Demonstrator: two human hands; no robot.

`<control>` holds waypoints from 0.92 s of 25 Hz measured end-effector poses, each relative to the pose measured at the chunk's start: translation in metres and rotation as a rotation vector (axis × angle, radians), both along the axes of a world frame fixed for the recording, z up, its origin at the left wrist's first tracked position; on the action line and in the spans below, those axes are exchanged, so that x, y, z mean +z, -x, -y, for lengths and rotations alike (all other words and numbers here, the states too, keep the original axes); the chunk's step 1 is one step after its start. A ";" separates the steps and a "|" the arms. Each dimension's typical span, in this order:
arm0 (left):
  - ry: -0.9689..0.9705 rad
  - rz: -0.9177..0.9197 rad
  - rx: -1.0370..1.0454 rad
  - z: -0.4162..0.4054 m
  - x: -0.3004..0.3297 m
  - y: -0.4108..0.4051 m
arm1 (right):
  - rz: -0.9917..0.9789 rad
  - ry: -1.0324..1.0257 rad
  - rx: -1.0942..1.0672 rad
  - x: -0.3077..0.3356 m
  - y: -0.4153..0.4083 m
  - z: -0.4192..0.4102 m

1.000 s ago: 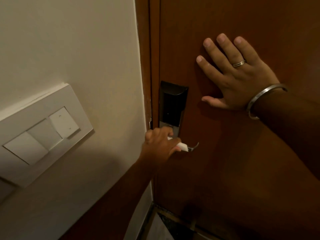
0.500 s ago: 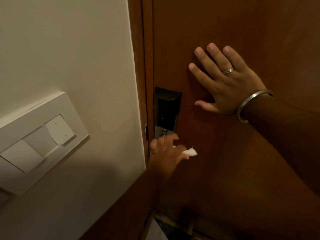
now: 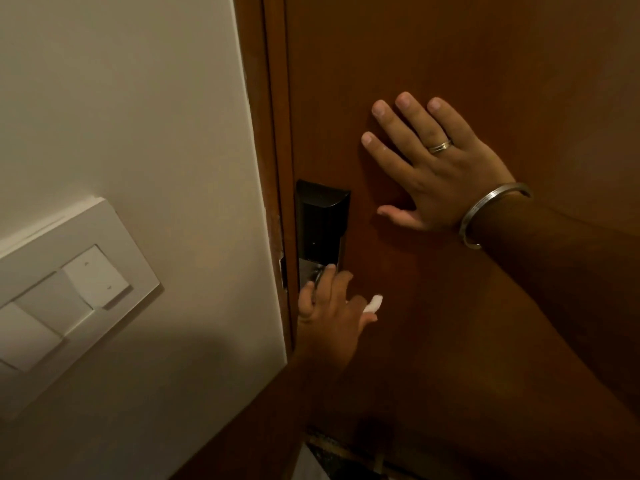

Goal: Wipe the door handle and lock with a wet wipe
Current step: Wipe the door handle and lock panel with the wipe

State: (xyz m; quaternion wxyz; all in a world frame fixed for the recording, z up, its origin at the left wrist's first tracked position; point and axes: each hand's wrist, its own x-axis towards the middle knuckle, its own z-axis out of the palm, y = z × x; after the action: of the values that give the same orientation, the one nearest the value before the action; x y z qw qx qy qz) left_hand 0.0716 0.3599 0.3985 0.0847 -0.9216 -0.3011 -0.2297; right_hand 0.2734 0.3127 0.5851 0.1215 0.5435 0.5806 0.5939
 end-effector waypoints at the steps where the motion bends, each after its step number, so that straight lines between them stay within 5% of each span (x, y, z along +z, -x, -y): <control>1: -0.039 0.016 0.002 -0.006 -0.001 0.009 | -0.001 -0.004 -0.001 0.000 0.000 0.001; 8: 0.106 -0.002 0.075 0.022 -0.004 -0.032 | 0.000 0.010 -0.004 -0.001 0.000 0.000; 13: -0.134 0.092 -0.070 -0.029 -0.013 0.022 | 0.007 -0.005 -0.005 -0.001 -0.002 -0.001; 19: -0.132 0.018 -0.164 -0.049 -0.008 0.036 | 0.006 -0.007 0.000 -0.001 -0.001 -0.001; 23: 0.176 0.191 0.045 -0.058 0.001 0.032 | 0.010 -0.013 0.009 -0.002 -0.002 -0.002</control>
State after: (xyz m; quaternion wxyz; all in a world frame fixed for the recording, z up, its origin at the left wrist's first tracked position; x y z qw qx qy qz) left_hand 0.0400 0.4177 0.3992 -0.0204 -0.8925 -0.3473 -0.2870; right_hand 0.2756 0.3143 0.5830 0.1181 0.5388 0.5783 0.6010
